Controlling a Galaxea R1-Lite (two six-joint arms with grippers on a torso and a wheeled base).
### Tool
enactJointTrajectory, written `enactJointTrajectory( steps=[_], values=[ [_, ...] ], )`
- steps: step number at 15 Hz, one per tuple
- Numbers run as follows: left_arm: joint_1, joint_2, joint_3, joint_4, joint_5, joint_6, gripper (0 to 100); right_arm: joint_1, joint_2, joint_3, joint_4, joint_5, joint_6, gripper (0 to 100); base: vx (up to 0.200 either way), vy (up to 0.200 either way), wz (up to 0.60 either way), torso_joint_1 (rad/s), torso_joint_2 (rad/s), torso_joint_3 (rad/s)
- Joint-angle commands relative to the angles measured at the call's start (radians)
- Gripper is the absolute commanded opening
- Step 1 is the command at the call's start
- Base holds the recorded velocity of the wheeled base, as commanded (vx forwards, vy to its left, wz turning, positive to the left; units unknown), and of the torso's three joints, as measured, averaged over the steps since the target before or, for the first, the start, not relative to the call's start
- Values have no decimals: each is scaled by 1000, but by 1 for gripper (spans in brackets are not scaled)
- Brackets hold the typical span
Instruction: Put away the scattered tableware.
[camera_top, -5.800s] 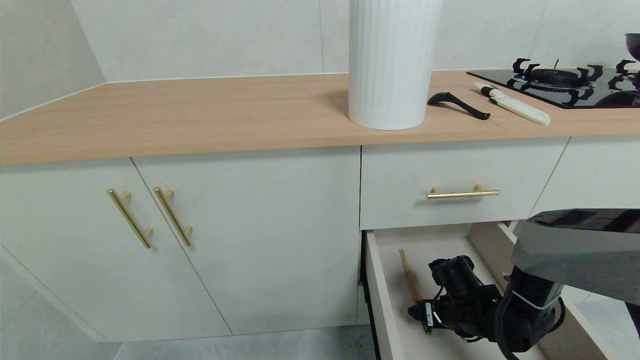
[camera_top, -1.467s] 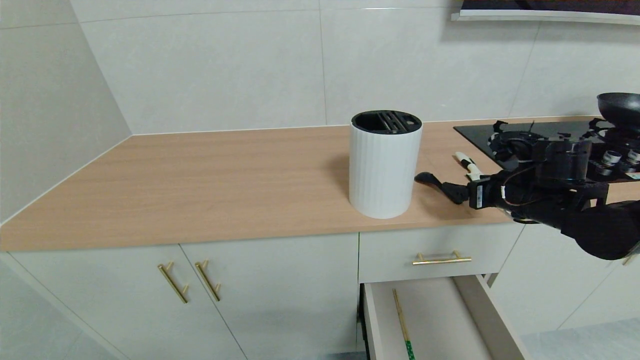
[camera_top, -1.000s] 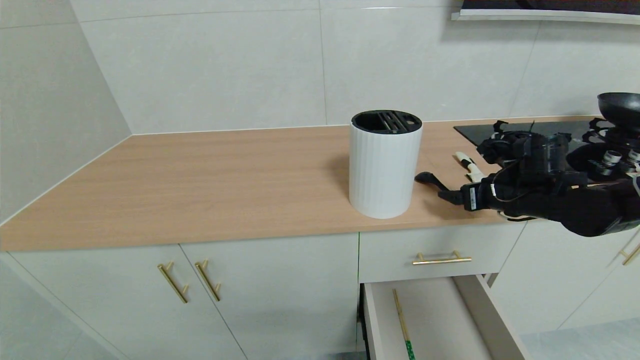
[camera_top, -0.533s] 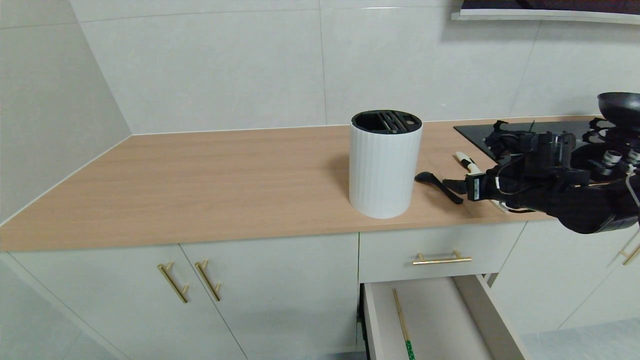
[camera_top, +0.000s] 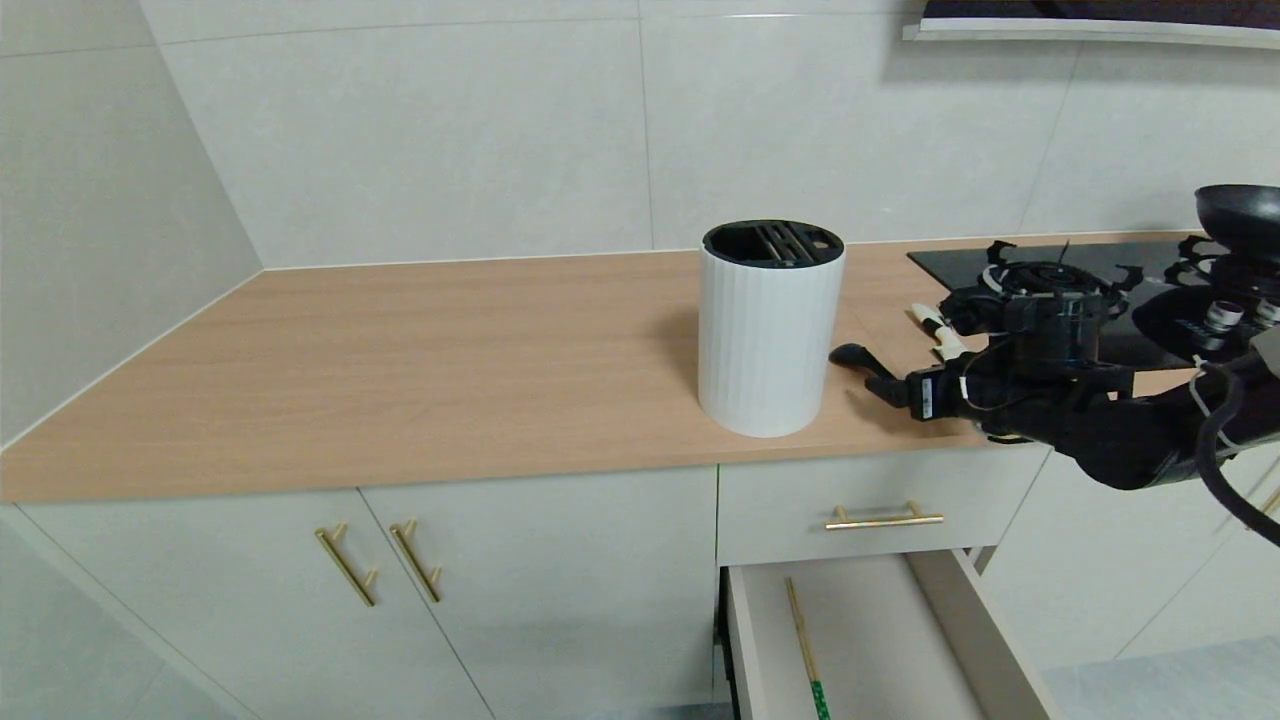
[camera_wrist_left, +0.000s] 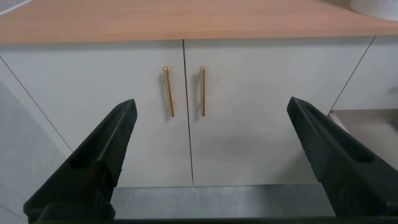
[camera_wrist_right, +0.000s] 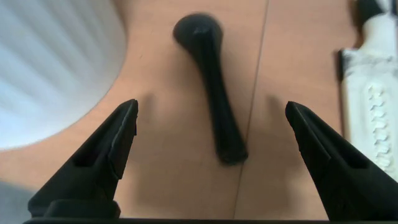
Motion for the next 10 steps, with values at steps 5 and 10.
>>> enactJointTrajectory(
  steps=[5,10],
  values=[
    [0,0,0,0,0,0,100,0,40,0,-2,-20,-21,100,0,0,0,0,0,0],
    [0,0,0,0,0,0,100,0,63,-11,-19,-47,-21,100,0,0,0,0,0,0]
  ],
)
